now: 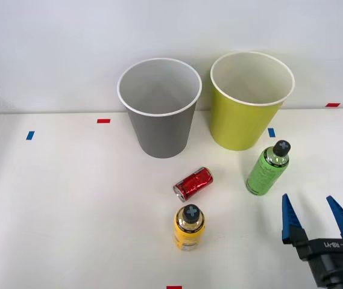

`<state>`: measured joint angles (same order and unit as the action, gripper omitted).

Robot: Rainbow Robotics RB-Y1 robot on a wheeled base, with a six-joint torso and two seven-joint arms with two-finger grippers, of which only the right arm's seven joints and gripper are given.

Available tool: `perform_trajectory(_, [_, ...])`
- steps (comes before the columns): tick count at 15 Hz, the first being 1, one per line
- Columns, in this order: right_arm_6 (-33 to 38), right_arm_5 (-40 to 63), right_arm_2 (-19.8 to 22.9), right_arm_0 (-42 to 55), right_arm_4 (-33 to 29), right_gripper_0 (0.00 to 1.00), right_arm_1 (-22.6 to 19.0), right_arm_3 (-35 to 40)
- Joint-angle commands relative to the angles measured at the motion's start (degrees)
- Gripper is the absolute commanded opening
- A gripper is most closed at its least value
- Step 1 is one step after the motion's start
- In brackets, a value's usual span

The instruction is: Put cans in the gray bin, plastic bottles in the light green bin

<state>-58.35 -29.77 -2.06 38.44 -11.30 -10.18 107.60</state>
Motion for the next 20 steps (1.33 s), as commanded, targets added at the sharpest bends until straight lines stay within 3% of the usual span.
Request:
perform_trajectory(1, [-15.39, -2.49, -0.49, 3.39, -2.67, 1.0, 2.62, -1.78])
perform_trajectory(3, [-18.02, -2.49, -2.87, 5.94, -4.34, 1.0, 3.15, -1.87])
perform_trajectory(8, [-16.09, -3.19, -3.66, 9.99, -9.61, 1.0, 6.49, -1.87])
perform_trajectory(13, [-8.62, -6.88, -6.29, 12.71, -11.99, 1.0, 5.0, -1.87])
perform_trajectory(18, [-7.74, -10.4, -8.58, 12.71, -9.17, 1.0, 4.03, -2.39])
perform_trajectory(20, [-8.27, -12.24, -8.67, 11.3, -5.39, 1.0, 4.03, -6.44])
